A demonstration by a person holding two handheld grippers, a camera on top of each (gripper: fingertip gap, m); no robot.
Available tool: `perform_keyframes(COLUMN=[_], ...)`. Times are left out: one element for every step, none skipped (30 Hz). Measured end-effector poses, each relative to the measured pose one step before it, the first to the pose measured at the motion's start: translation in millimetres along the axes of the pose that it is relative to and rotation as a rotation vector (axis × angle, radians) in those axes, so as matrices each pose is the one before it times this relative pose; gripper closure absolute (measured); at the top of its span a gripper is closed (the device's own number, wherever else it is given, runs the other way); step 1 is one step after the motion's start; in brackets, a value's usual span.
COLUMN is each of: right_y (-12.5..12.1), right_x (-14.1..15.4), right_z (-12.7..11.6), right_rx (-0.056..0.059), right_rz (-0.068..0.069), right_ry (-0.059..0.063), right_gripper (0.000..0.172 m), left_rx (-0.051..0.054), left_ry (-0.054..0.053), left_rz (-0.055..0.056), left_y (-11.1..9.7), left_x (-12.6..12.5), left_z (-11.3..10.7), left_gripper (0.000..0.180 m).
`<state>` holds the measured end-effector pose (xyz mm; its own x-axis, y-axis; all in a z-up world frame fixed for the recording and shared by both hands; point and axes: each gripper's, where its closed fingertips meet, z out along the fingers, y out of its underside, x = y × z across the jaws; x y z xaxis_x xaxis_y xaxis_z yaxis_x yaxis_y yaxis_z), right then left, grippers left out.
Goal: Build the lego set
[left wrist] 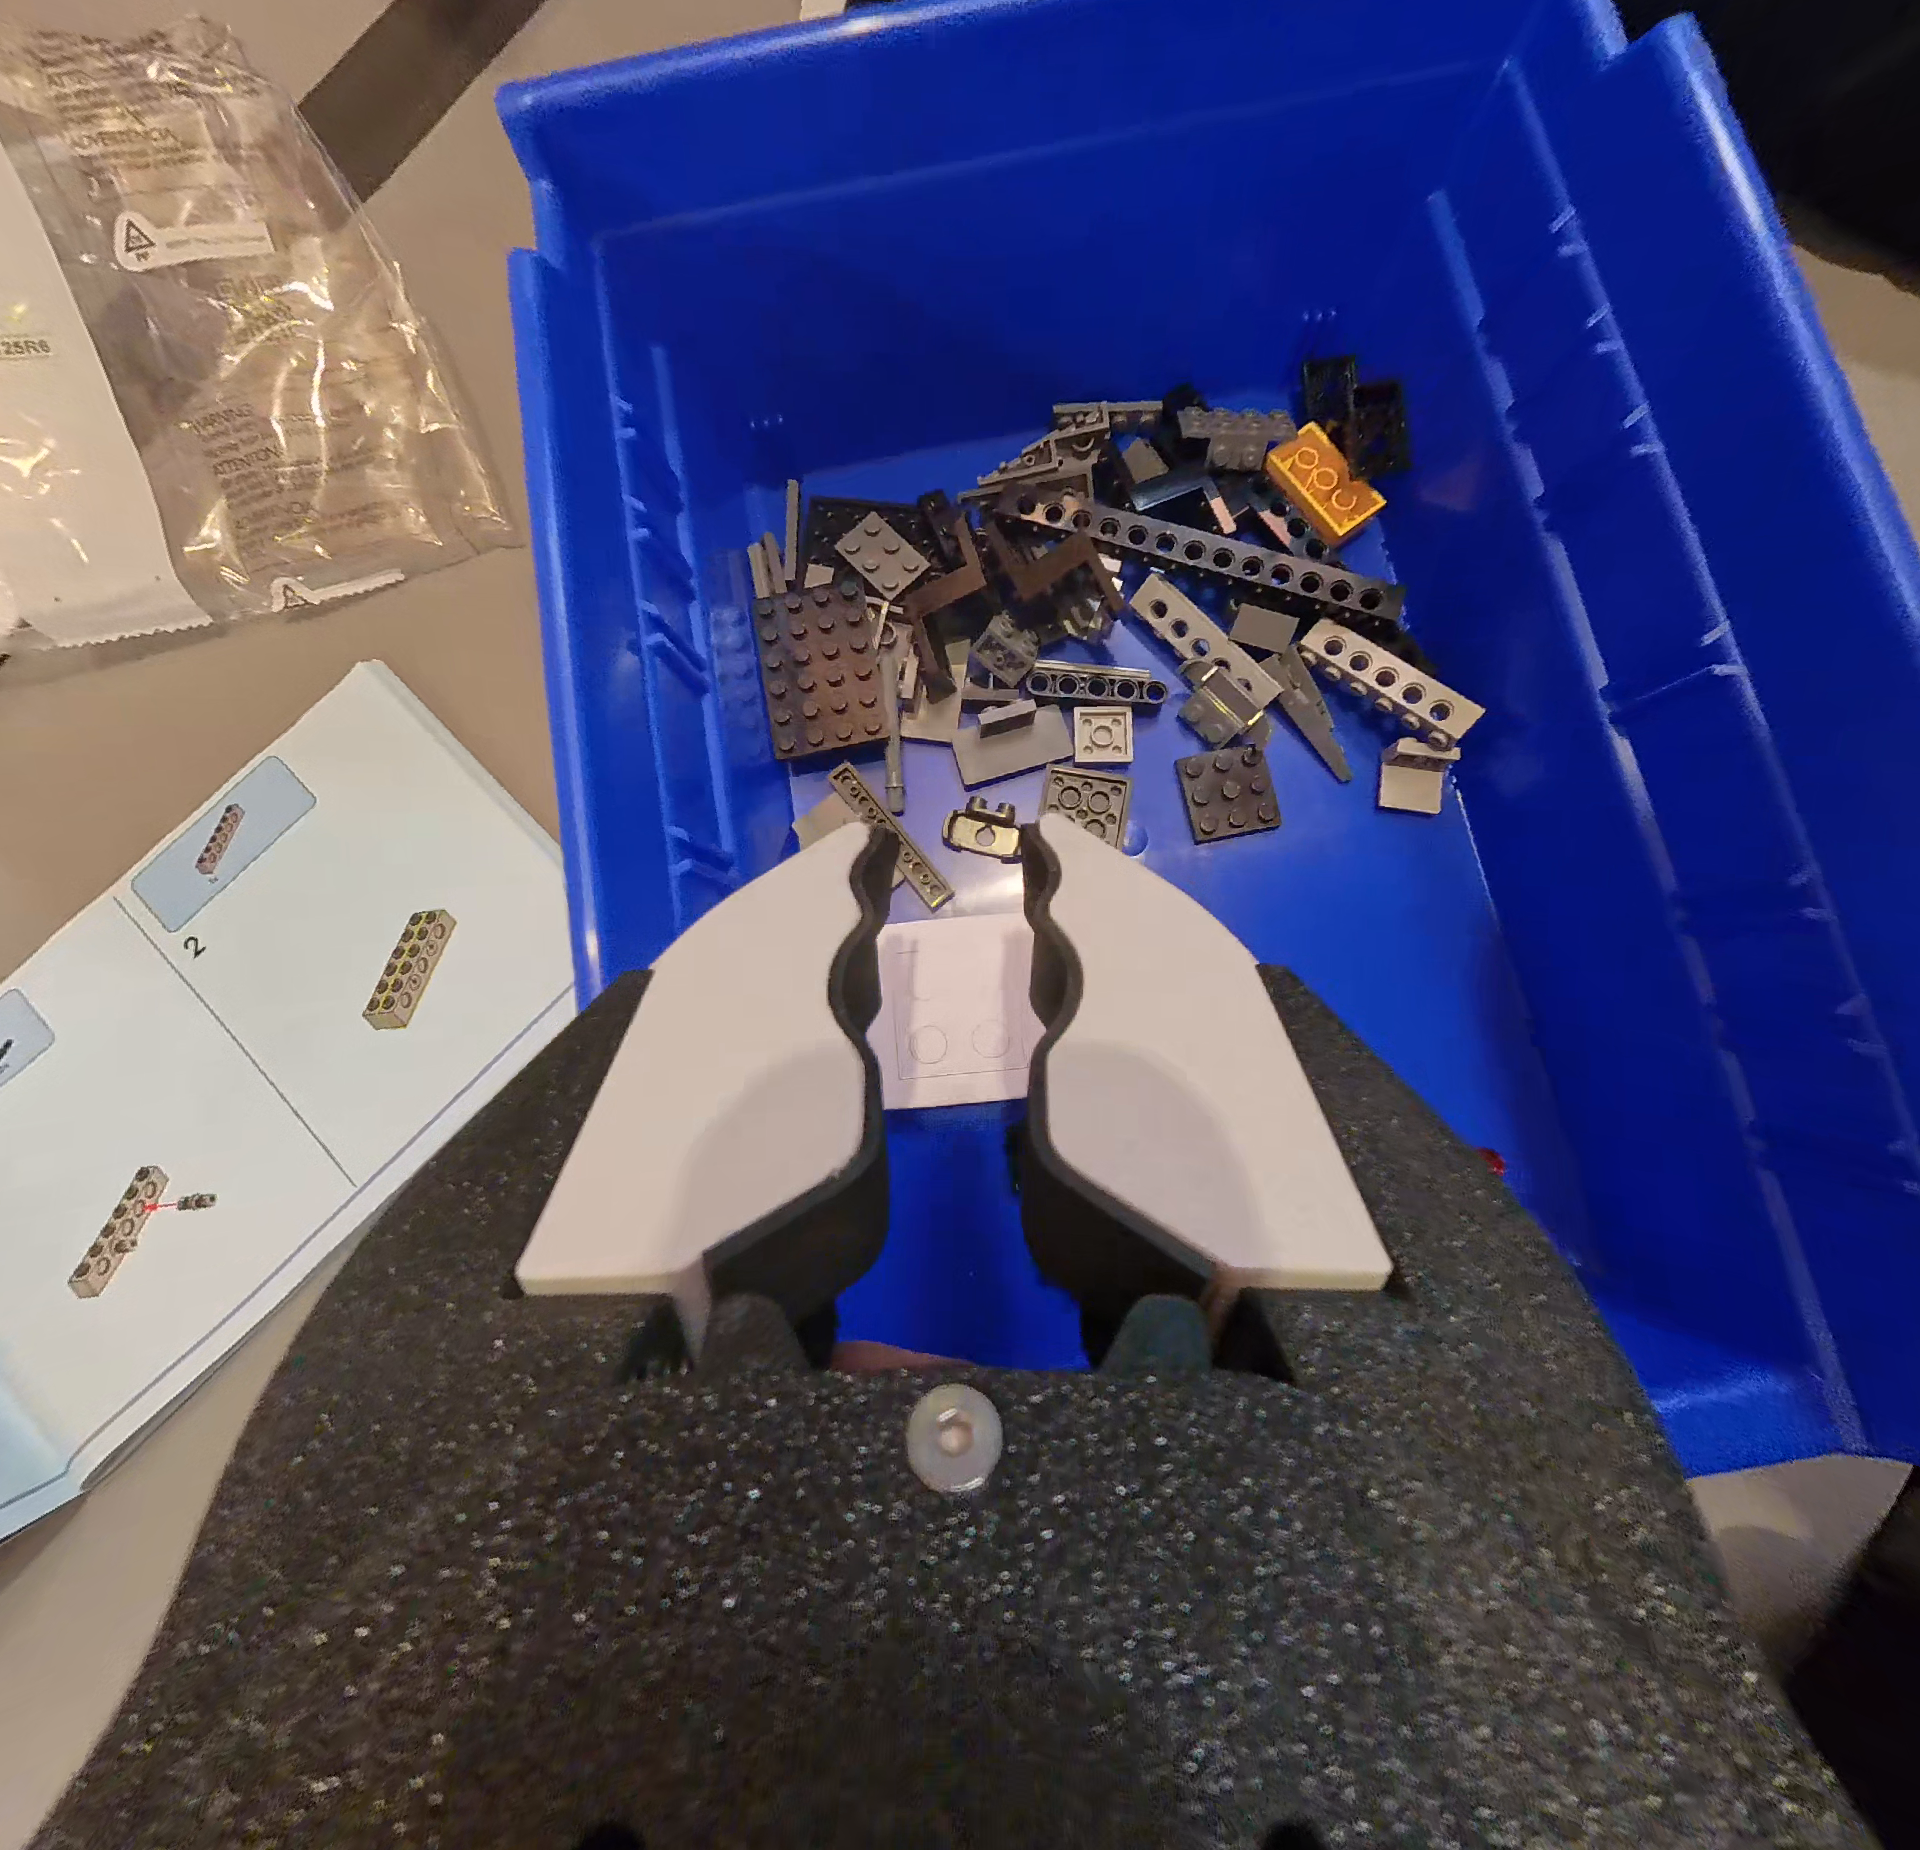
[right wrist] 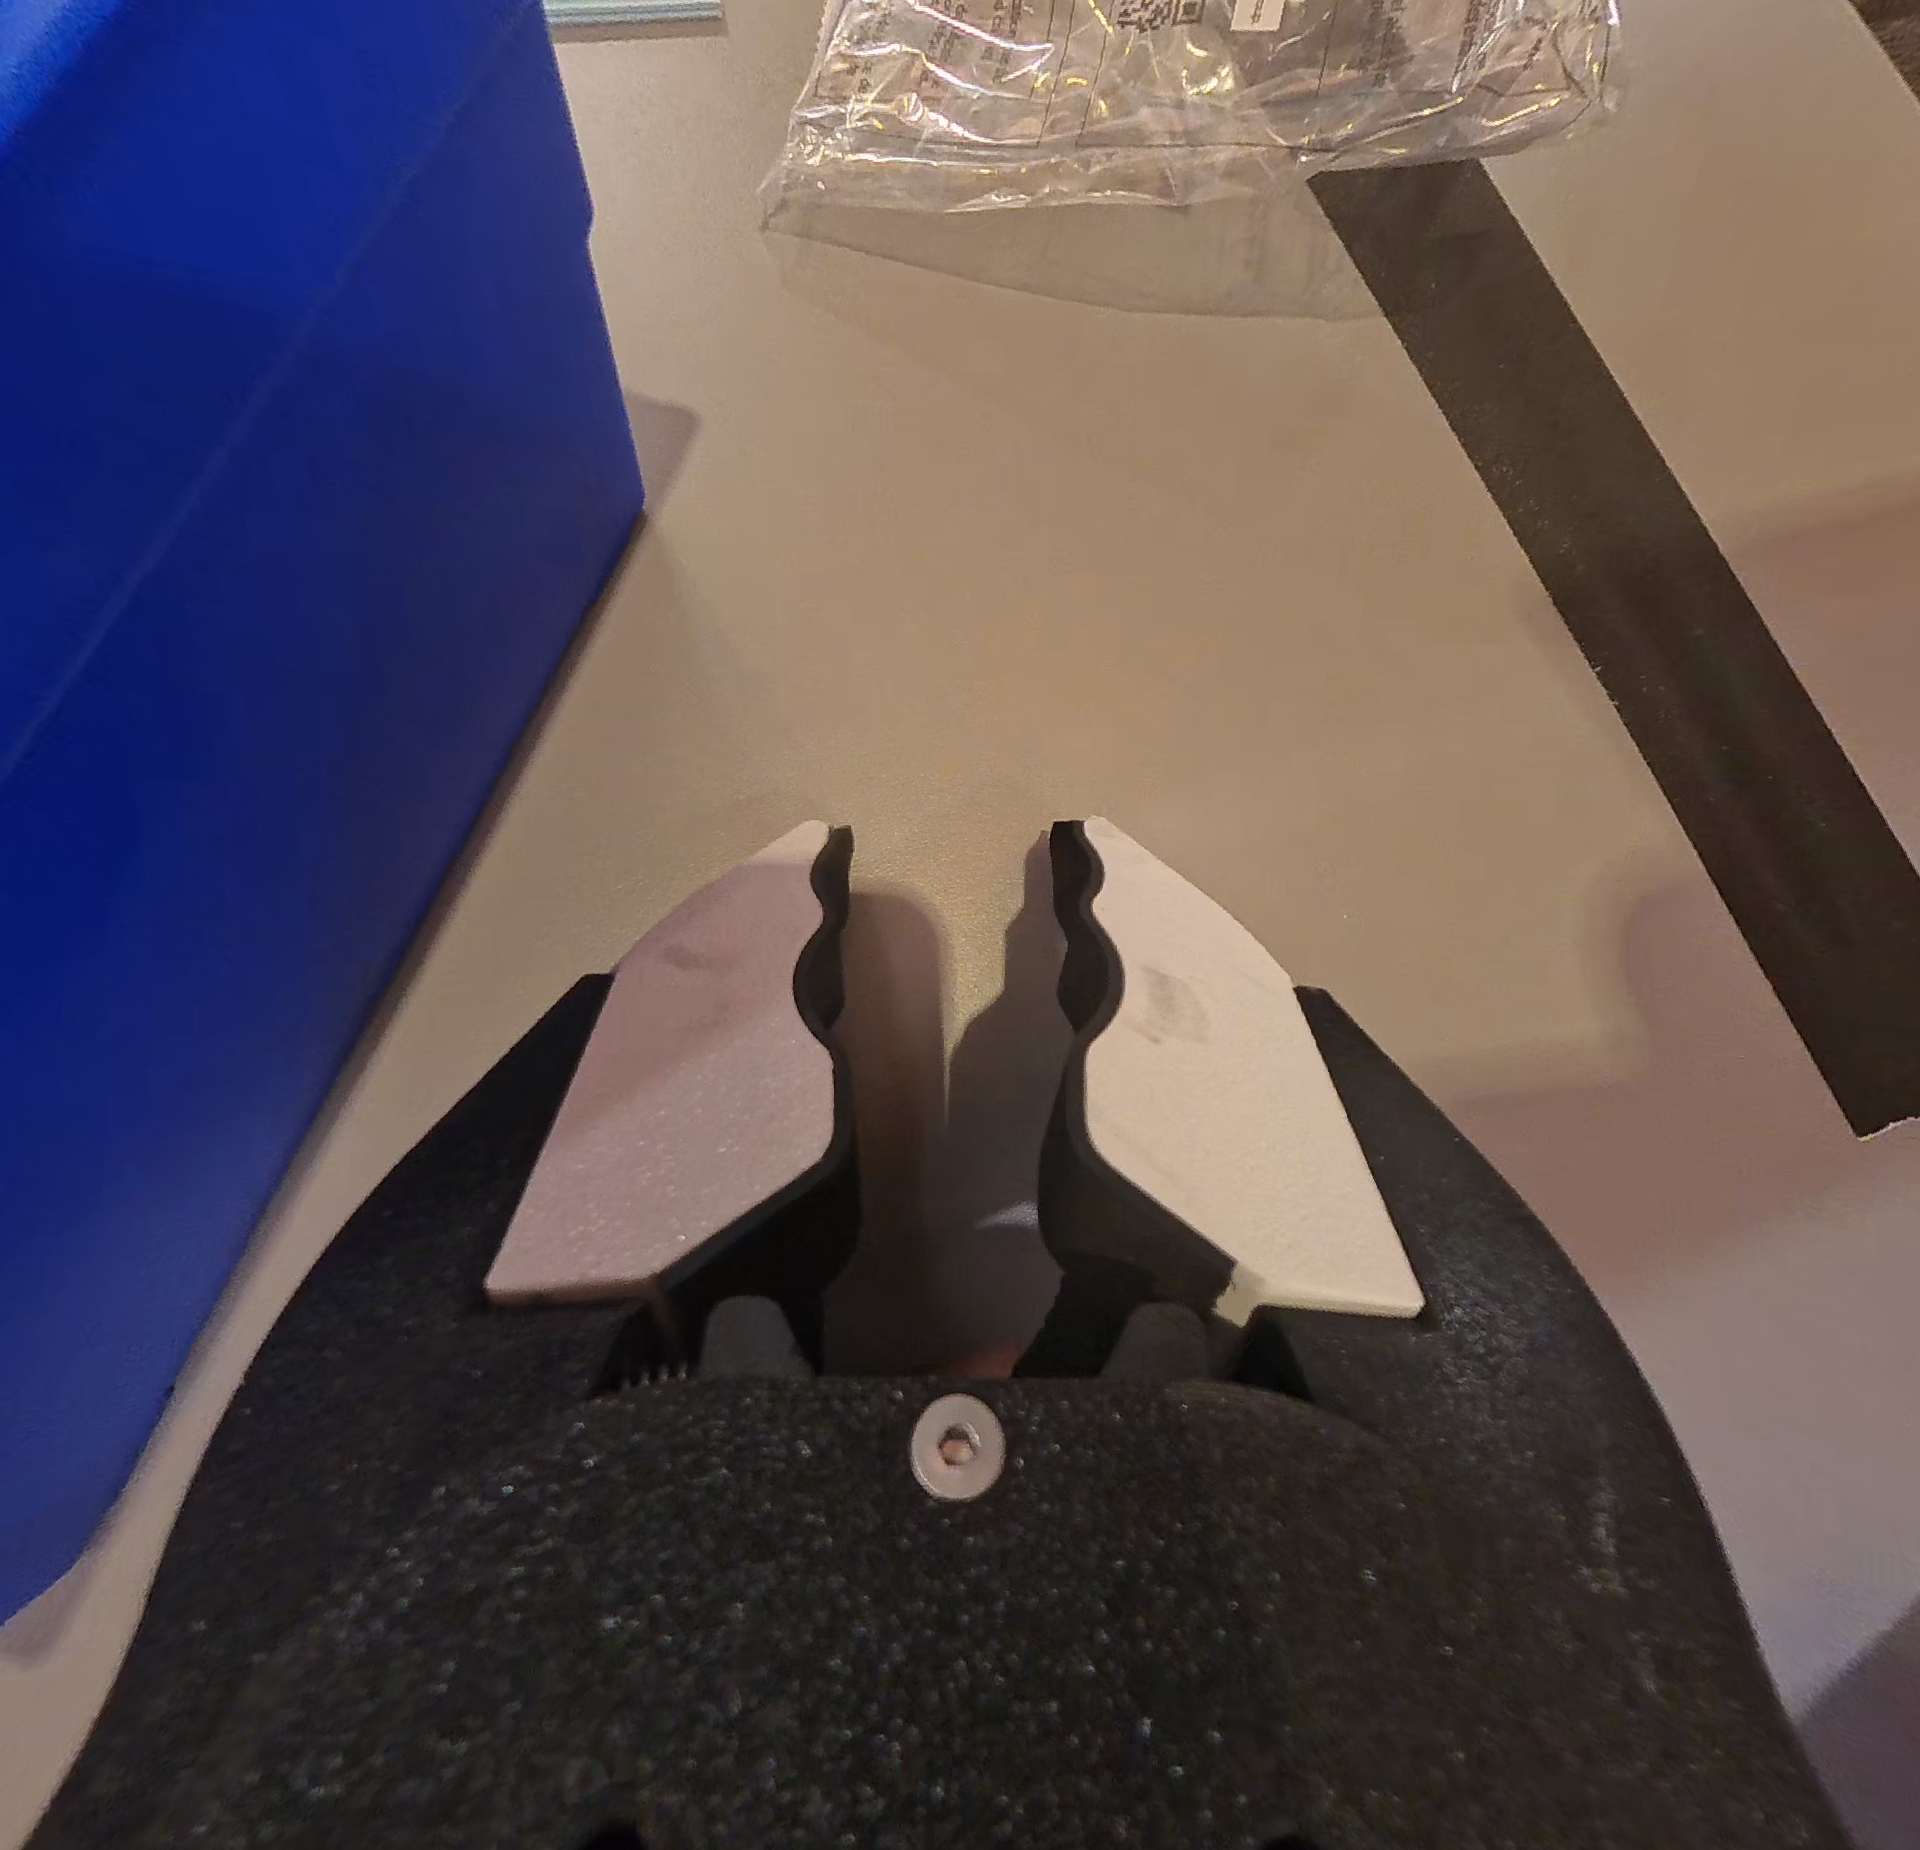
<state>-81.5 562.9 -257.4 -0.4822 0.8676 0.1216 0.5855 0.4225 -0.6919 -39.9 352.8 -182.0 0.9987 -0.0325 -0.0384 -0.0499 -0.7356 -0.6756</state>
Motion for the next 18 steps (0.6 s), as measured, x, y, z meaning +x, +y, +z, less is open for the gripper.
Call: perform_keyframes(right_y=[0.01,0.06,0.00,0.01,0.00,-0.05,0.05,0.00,0.01,0.00,-0.05,0.05,0.02,0.00,0.01,0.00,0.00,0.00], right_x=[-0.03,-0.04,0.06,-0.04,0.00,-0.04,0.00,0.00,-0.03,0.01,-0.04,0.01,-0.05,0.04,-0.12,-0.01,-0.01,0.02], right_z=[0.03,-0.03,0.03,0.00,0.00,0.03,-0.06,0.00,0.00,0.00,0.03,-0.06,0.10,0.00,-0.04,0.00,0.00,0.00], right_rx=[-0.0002,-0.0001,-0.0001,0.0000,0.0000,0.0001,0.0001,0.0000,0.0000,0.0000,0.0001,0.0001,0.0000,0.0000,0.0000,0.0000,0.0000,0.0000], right_rz=[0.0007,0.0006,0.0003,0.0002,0.0000,-0.0002,-0.0003,-0.0001,0.0001,-0.0001,-0.0004,-0.0003,-0.0003,-0.0003,-0.0003,-0.0001,0.0000,-0.0001], right_ry=[-0.0009,-0.0007,-0.0004,-0.0002,0.0000,0.0002,0.0002,0.0000,-0.0001,0.0000,0.0002,0.0003,0.0002,0.0001,0.0000,-0.0001,-0.0001,0.0001], right_gripper=[0.134,0.133,0.133,0.133,0.133,0.134,0.134,0.134,0.134,0.134,0.134,0.134,0.134,0.134,0.134,0.134,0.134,0.134], left_rx=[-0.0093,-0.0089,-0.0090,-0.0089,-0.0109,-0.0126,-0.0154,-0.0175,-0.0156,-0.0115,-0.0089,-0.0084,-0.0048,-0.0024,-0.0021,-0.0012,-0.0021,-0.0023], left_ry=[-0.0062,-0.0074,-0.0092,-0.0109,-0.0116,-0.0158,-0.0206,-0.0164,-0.0066,0.0006,0.0033,0.0015,-0.0017,-0.0026,-0.0012,-0.0021,-0.0071,-0.0114], left_rz=[0.0012,-0.0001,-0.0005,0.0000,0.0055,0.0146,0.0195,0.0202,0.0155,0.0088,0.0023,0.0000,0.0016,0.0016,0.0016,0.0041,0.0081,0.0124], left_y=[2.05,2.26,2.32,2.20,2.45,2.48,2.60,2.80,2.19,1.64,1.07,0.80,0.04,-0.54,-0.95,-1.51,-2.02,-2.27], left_x=[0.87,0.74,0.67,0.62,0.78,0.52,0.12,0.33,1.16,1.36,1.12,0.30,-0.13,-0.20,-0.07,0.11,-0.49,-0.86], left_z=[2.26,2.30,2.22,2.14,2.17,2.16,2.06,2.24,2.32,2.31,2.36,2.30,1.98,1.95,1.98,2.12,2.26,2.40], left_gripper=[0.155,0.155,0.155,0.155,0.155,0.155,0.154,0.153,0.152,0.151,0.151,0.151,0.151,0.151,0.151,0.151,0.151,0.151])
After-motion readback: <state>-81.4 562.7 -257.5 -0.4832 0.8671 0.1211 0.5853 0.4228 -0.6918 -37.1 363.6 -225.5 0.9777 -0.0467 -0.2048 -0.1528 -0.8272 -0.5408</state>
